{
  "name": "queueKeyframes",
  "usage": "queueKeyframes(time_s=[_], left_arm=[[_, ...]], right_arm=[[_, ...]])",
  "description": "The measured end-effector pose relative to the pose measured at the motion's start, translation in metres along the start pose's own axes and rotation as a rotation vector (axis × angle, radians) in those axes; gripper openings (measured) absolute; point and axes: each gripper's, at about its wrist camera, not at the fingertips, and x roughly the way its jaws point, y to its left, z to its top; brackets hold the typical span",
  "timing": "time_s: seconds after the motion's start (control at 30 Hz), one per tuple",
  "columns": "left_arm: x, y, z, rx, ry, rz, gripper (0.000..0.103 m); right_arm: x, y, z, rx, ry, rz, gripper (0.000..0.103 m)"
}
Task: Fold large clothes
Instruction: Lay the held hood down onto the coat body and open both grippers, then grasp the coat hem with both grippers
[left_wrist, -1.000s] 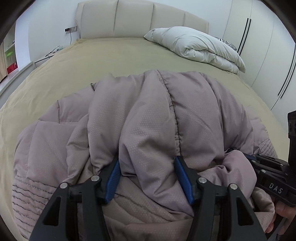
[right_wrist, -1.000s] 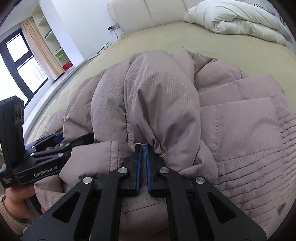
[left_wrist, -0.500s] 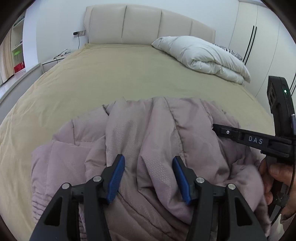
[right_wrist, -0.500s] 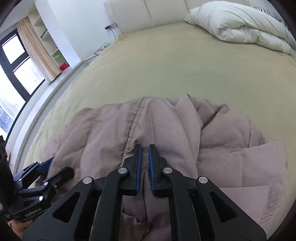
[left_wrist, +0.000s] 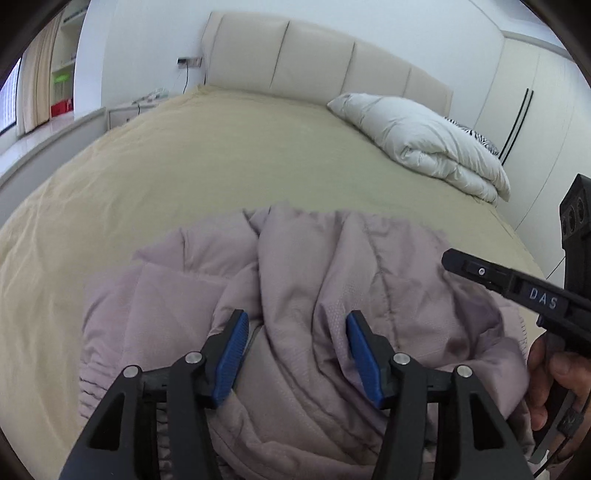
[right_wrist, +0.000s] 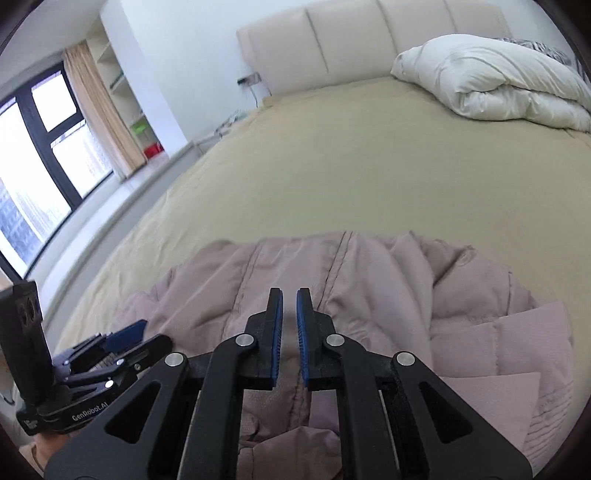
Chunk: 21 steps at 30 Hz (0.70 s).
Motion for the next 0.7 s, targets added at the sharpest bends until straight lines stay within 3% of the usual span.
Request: queueKeyframes(time_s=[0.07,0.17,0.27,0.33,0.4,0.47,0.5,0.53,0.57,0.6,0.7], left_arm=[[0.009,0.007,-0.008,0.003,0.002,-0.021,0.06],[0.013,0.003,-0.012,0.041,0.0,-0.004,0.061],[0.001,0.008,-0.009,0.006,0.018,-0.041,0.061],[-0.024,0.012,-0.01,-0.026,-0.003,-0.077,0.06],[-0.062,0.016,-0.017,-0.008,-0.04,-0.107,0.063],[-0.102,0.024,-0.027,-0.016,-0.088,-0.135,0.076],[-0.126,0.031,-0.036,-0.039,-0.118,-0.135,0.083],[-0.146,0.036,-0.045,-0.053,-0.137,-0.137,0.087],[-0.167,0.042,-0.055,-0.051,-0.15,-0.147,0.088],[-0.184,0.045,-0.062,-0.037,-0.154,-0.142,0.089],[-0.241,0.062,-0.093,0.006,-0.147,-0.091,0.089]], right_arm=[[0.035,0.007,-0.018,-0.06,0.113,-0.07,0.007],[0.042,0.009,-0.031,-0.075,0.032,-0.072,0.007],[0.037,0.009,-0.026,-0.058,0.057,-0.056,0.008],[0.007,0.008,-0.028,-0.031,0.025,-0.035,0.008],[-0.044,0.002,-0.046,-0.017,-0.072,0.042,0.008],[-0.089,0.002,-0.057,0.027,-0.142,0.135,0.012],[-0.108,-0.001,-0.065,0.066,-0.164,0.199,0.019],[-0.125,-0.004,-0.075,0.105,-0.177,0.245,0.047],[-0.142,-0.006,-0.086,0.138,-0.184,0.268,0.088],[-0.159,-0.008,-0.097,0.171,-0.201,0.284,0.098],[-0.202,-0.007,-0.135,0.215,-0.196,0.36,0.1]])
